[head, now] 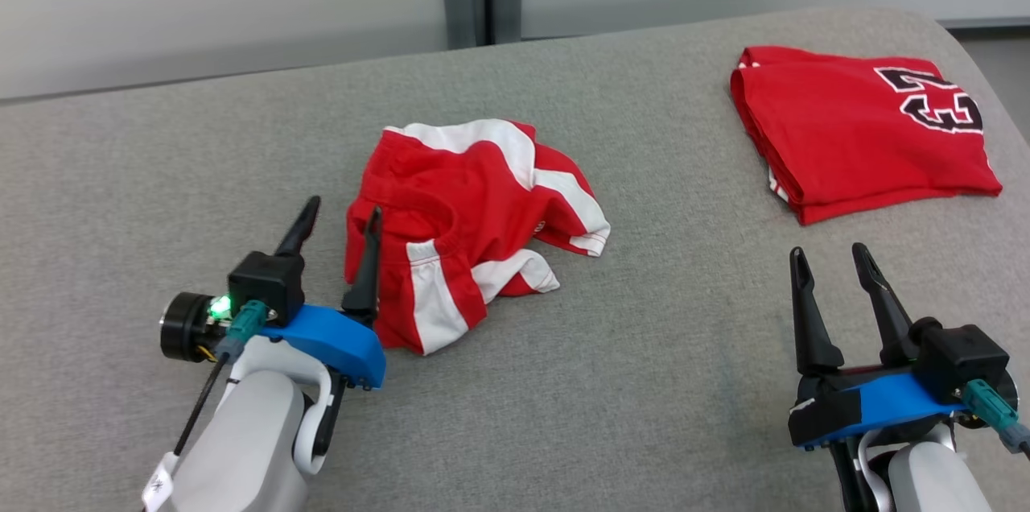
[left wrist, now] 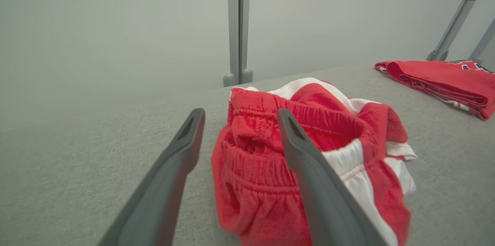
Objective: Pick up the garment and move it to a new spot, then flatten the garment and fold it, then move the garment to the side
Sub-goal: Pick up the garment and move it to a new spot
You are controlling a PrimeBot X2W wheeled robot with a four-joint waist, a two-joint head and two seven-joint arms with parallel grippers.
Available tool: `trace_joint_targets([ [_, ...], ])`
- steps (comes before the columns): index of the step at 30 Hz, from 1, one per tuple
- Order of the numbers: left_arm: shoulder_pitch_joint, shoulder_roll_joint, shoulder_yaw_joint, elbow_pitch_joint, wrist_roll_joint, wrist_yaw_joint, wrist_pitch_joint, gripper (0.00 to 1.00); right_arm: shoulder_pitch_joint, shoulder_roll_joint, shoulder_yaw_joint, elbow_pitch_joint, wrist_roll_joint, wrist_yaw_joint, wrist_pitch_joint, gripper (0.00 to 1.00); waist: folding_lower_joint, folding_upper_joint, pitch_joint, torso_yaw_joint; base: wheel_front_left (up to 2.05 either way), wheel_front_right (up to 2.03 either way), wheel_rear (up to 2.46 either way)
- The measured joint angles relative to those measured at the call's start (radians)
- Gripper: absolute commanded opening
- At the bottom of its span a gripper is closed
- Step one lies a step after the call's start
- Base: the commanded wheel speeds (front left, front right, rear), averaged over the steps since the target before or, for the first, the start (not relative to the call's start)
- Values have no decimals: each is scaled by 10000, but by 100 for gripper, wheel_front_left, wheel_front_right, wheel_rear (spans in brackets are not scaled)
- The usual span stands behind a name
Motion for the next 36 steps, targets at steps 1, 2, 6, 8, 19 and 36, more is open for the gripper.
trace_joint_targets([
  [1,19,2,125,-128,-10,50,-73,100,22,0,15,23,0,0,0,100,-1,-1,-84,68,0,0,0],
  [2,57,31,207,-240,-4,86,-121,100,40,-2,33,29,0,0,0,100,-1,0,-176,144,0,0,0],
  [6,526,211,642,-897,119,328,-176,100,221,-2,79,98,0,0,0,100,-1,-1,-506,437,0,0,0],
  [8,800,274,945,-1427,263,405,-186,100,280,0,117,144,0,0,0,100,-1,0,-634,587,0,0,0],
  [19,2909,424,2627,-3413,978,698,-188,100,645,2,230,359,113,0,-2,100,-1,-1,-1144,1425,0,0,0],
  [36,5121,-136,4059,-3463,1546,94,-186,100,1442,2,259,1016,213,0,-6,100,0,0,-2029,2020,0,0,0],
])
